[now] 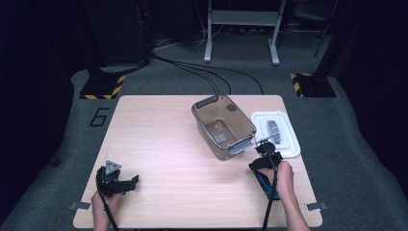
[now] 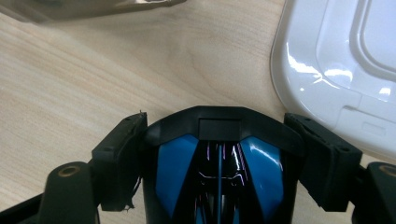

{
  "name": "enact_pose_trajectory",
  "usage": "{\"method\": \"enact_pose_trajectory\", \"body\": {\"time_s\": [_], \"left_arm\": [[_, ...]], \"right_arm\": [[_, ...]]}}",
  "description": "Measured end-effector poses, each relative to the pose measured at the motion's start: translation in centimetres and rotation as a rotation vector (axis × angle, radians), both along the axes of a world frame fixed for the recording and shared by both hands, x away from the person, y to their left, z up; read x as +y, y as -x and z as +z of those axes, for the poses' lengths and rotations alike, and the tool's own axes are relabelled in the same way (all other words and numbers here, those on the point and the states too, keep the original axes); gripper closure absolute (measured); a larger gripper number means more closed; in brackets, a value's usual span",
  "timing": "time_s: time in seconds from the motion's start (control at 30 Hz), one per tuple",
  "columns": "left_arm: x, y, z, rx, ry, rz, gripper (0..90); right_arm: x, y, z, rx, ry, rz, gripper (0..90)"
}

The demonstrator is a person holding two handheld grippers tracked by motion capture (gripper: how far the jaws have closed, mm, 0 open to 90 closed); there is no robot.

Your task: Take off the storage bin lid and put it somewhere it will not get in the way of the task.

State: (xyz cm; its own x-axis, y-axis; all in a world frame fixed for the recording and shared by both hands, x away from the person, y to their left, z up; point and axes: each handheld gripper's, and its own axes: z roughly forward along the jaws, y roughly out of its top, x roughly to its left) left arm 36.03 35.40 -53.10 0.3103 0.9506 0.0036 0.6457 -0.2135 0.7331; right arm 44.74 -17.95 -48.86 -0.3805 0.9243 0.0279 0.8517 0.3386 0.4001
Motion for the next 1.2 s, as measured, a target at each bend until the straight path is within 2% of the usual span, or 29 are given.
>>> {"method": "enact_pose_trajectory", "body": {"time_s": [0.1, 0.5, 0.8, 1.0, 1.2], "left_arm": [[0.0, 0.0, 0.0, 0.000, 0.000, 0.000, 8.3], [0.0, 0.0, 0.0, -0.002, 0.002, 0.001, 8.3], [0.0, 0.0, -0.1, -0.007, 0.001, 0.004, 8.3], [0.0, 0.0, 0.0, -0.003, 0.002, 0.001, 8.4], [0.0, 0.0, 0.0, -0.006, 0.002, 0.003, 8.3]], "right_arm": [[-0.1, 0.2, 0.3, 0.010, -0.011, -0.004, 24.1], [-1.3, 1.8, 3.7, -0.071, -0.061, 0.008, 24.3], [-1.2, 2.9, 6.7, -0.125, -0.032, 0.033, 24.4], [-0.8, 3.2, 8.1, -0.113, 0.017, 0.059, 24.3], [-0.6, 3.0, 9.1, -0.098, 0.029, 0.078, 24.3]]}}
